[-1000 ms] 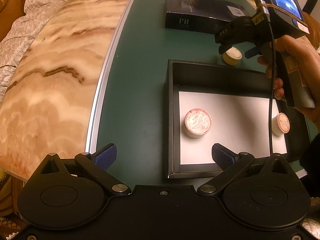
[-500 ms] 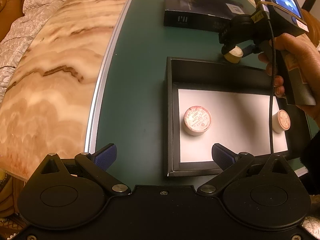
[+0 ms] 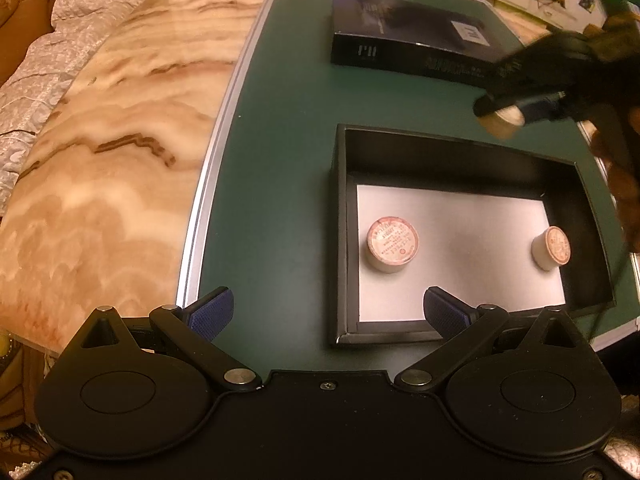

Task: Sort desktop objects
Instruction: 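Carry the jar into the tray between the other two jars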

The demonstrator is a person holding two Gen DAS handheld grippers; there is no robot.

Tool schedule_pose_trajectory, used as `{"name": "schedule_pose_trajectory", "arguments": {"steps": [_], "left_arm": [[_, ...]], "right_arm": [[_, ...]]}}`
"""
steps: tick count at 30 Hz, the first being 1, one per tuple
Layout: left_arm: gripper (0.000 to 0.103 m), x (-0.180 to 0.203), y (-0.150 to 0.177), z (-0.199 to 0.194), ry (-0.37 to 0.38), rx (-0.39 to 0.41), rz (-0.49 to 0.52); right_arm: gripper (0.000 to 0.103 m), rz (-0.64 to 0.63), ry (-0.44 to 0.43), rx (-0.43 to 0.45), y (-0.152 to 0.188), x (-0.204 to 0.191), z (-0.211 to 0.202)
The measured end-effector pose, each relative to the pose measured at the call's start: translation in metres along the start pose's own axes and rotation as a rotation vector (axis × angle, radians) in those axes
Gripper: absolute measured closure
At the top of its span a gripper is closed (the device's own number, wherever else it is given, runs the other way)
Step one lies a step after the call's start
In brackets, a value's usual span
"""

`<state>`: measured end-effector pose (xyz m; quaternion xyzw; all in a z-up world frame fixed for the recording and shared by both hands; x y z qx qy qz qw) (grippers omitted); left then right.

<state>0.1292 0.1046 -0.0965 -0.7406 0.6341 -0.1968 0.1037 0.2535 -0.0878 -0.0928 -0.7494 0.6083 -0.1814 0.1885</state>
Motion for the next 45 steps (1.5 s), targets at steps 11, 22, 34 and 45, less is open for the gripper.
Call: {"name": "schedule_pose_trajectory", "arguments": {"steps": [11,22,34,45], "left_arm": [[0.000,-0.009,0.011,-0.012,0.009,0.008,-0.018],[0.000,-0.015,0.018,-0.017,0.007,0.010,-0.017],[0.000,-0.015,0.022,-0.015,0.004,-0.001,-0.009],[0.000,-0.014,0.020,-0.021,0.002,0.003,-0.015]], "right_arm": [[0.058,-0.019,-0.037,-0.087,0.065,-0.027,-0.010],[0.058,-0.010,-0.013,-0.130,0.084,-0.045,0.015],[0.058,-0.023,0.018,-0.133,0.087,-0.048,0.022],[0.032,0.041,-0.023,-0.073,0.092,-0.037,-0.012]]}}
Point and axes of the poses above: each gripper's, at about its wrist camera, not at the fingertips, and z roughly the way its jaws point, x to its right, y to its underside, the point moved 3 cm from there along z, roughly the way its jaws point, and after that the axes turned 14 degrees about -z, right-handed, at the moved point
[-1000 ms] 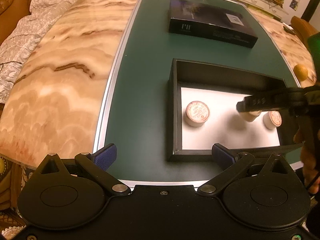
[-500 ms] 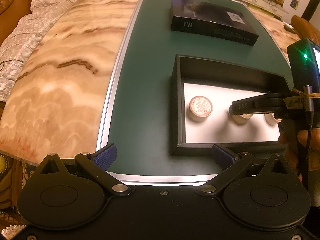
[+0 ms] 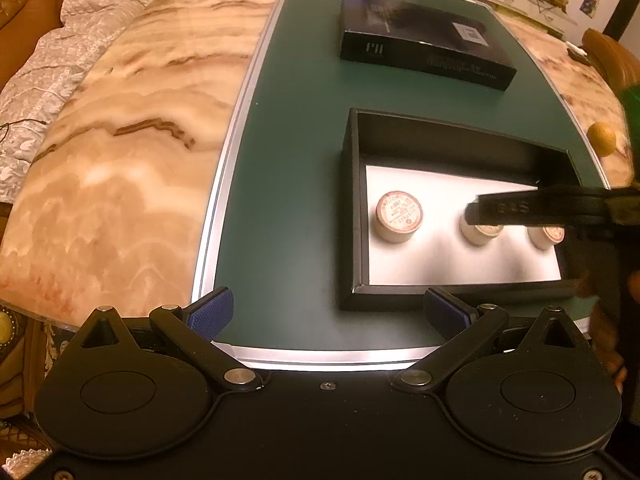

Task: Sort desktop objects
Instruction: 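Carry the jar into the tray between the other two jars, then open the right gripper and lift it away from the jars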

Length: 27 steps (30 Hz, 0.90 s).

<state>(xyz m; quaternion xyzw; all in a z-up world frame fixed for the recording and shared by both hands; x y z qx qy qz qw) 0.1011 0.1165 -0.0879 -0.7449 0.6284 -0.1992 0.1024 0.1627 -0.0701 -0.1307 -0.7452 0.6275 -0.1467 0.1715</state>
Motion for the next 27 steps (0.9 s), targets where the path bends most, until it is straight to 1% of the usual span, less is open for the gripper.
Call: {"name": "schedule_pose_trajectory", "arguments": {"steps": [2,3,5,8,13,21,27], "left_arm": [[0.000,0.001,-0.001,-0.001,-0.001,-0.002,-0.001],[0.000,0.002,-0.002,-0.002,-0.002,-0.002,-0.001],[0.000,0.004,-0.003,-0.006,-0.001,0.004,-0.001],[0.000,0.009,-0.003,-0.013,0.005,0.015,0.007],[0.000,0.017,0.006,-0.021,0.010,0.019,0.028],[0.000,0.016,0.028,-0.031,0.008,0.004,0.034],[0.000,0.013,0.041,-0.040,-0.002,0.005,0.041]], "right_arm": [[0.026,0.014,-0.002,0.011,0.004,0.002,-0.011],[0.019,0.018,0.005,0.019,0.007,0.004,-0.017],[0.012,0.020,0.028,0.045,0.015,0.006,-0.033],[0.005,0.025,0.068,0.075,0.027,0.009,-0.055],[0.000,0.056,0.075,0.102,0.049,0.013,-0.086],[0.000,0.030,0.110,0.118,0.076,0.003,-0.122],[0.000,0.075,0.121,0.131,0.093,0.002,-0.137]]}}
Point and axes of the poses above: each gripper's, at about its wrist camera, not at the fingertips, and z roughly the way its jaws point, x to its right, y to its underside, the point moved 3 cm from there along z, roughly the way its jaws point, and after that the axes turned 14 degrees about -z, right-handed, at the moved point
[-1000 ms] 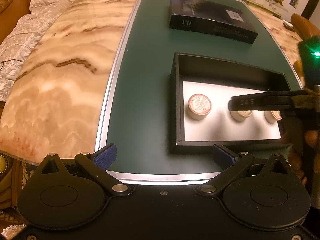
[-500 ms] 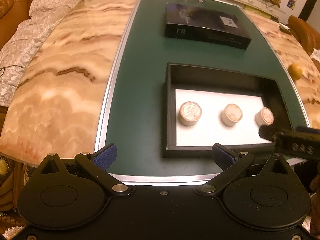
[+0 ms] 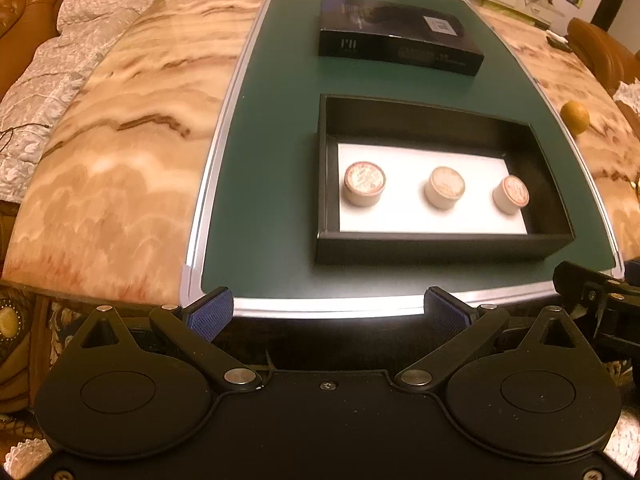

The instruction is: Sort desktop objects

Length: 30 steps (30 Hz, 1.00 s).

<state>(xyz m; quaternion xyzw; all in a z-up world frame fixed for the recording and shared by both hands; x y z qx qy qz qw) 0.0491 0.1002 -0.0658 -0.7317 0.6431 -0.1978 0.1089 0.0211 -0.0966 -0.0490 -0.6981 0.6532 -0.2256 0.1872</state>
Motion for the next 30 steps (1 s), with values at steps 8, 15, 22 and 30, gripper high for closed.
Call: {"name": "schedule_pose_trajectory", "arguments": {"steps": [8,15,22,30], "left_arm": [[0.000,0.001,0.010,-0.009,-0.020,0.008,0.012],[0.000,0.005,0.017,-0.013,-0.023,0.006,0.022],[0.000,0.008,0.021,-0.015,-0.030,0.003,0.029],[0.000,0.007,0.023,-0.016,-0.034,-0.001,0.032]], "right_arm": [[0.000,0.016,-0.009,0.013,0.012,0.000,-0.014],[0.000,-0.009,-0.004,0.020,0.016,-0.004,-0.021],[0.000,-0.021,-0.012,0.019,0.018,-0.006,-0.024],[0.000,-0.023,-0.022,0.010,0.019,-0.009,-0.023]]}}
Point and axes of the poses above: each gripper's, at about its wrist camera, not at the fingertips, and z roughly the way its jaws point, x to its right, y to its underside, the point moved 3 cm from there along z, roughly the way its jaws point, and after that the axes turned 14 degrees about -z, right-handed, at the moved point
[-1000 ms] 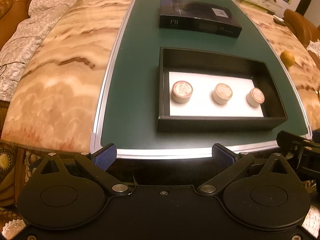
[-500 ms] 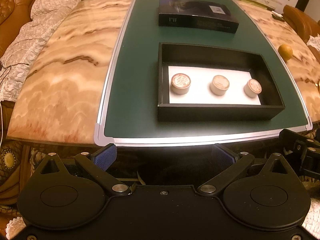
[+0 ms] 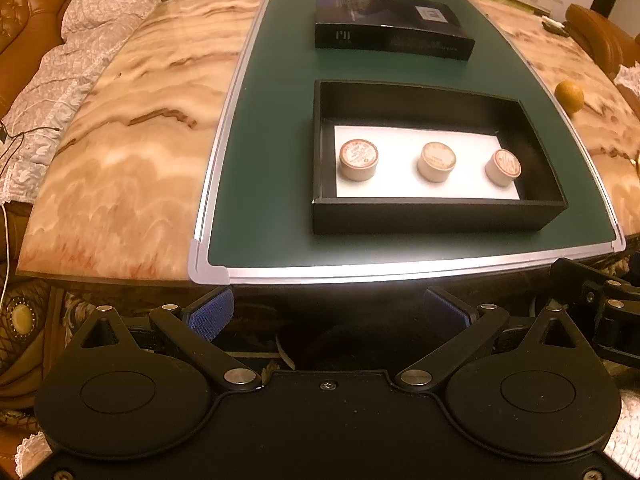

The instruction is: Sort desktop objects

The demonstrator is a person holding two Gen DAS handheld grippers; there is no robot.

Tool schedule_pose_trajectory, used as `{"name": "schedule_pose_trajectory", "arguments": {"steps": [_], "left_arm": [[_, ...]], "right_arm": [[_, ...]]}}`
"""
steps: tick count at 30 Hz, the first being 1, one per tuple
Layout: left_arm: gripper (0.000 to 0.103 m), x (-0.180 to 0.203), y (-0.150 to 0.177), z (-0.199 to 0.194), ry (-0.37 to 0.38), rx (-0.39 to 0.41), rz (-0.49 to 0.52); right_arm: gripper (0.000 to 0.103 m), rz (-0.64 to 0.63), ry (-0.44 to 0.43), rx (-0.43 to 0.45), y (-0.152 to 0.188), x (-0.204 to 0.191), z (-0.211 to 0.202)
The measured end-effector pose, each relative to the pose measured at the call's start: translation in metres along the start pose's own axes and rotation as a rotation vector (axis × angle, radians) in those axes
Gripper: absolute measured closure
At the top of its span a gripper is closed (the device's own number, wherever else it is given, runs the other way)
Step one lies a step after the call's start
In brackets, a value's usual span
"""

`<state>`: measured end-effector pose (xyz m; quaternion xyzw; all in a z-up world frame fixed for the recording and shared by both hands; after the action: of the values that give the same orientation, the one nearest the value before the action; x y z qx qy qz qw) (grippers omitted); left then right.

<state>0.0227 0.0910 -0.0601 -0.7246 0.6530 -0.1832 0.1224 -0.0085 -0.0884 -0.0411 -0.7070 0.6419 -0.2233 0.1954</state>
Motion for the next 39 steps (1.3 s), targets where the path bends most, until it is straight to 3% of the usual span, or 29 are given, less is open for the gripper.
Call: {"name": "schedule_pose_trajectory", "arguments": {"steps": [39], "left_arm": [[0.000,0.001,-0.010,0.020,0.000,-0.053,0.010]], "right_arm": [[0.000,0.001,-0.014,-0.051,-0.010,-0.004,0.020]]}}
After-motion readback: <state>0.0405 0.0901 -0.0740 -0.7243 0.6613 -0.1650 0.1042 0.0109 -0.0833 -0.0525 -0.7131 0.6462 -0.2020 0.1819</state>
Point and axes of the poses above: each gripper's, at about its wrist camera, not at the fingertips, and z roughly the way its jaws point, x to its right, y to its underside, the point moved 3 cm from there along z, roughly the way its jaws point, and after that the axes turned 14 degrees about -z, right-handed, at the moved point
